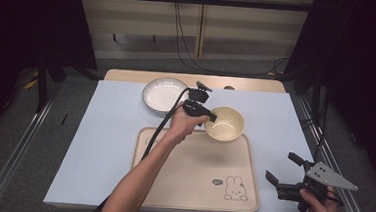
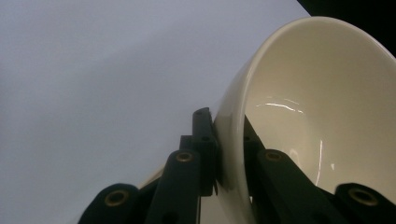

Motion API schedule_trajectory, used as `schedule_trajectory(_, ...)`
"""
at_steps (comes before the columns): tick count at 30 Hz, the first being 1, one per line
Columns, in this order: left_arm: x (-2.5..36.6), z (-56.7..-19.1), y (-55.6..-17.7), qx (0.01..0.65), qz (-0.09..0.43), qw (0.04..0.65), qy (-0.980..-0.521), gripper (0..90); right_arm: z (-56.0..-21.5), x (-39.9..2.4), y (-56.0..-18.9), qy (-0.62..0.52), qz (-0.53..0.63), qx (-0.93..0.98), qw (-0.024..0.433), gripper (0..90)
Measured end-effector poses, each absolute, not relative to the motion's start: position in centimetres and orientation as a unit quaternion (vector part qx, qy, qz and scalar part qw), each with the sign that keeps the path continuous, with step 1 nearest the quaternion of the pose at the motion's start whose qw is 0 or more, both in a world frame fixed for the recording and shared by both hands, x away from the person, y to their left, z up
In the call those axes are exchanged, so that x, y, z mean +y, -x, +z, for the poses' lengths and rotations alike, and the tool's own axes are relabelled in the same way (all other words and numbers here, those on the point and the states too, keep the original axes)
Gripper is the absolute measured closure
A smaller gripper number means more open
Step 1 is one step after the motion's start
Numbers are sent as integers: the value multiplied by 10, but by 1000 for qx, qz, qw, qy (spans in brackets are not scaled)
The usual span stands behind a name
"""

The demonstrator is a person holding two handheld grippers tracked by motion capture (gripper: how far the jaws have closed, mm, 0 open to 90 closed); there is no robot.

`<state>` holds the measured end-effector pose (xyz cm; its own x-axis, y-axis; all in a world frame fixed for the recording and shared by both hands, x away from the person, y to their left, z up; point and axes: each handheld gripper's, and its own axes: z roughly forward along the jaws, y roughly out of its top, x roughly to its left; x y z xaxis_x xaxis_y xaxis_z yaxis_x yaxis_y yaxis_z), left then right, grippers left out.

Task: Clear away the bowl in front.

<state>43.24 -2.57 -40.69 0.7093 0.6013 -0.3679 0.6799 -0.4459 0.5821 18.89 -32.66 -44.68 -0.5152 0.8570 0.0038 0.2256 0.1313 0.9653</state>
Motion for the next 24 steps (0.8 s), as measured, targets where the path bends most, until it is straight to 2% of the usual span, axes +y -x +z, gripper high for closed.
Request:
schedule_trajectory(13,-58,-433,-421,372,-65,344,-860,836,-447,-327,-189,-392,531,689,299,1)
schedule_trajectory(24,-64,-450,-425,372,-66,331,-865,833,-447,-327,-189,-396,529,689,299,0)
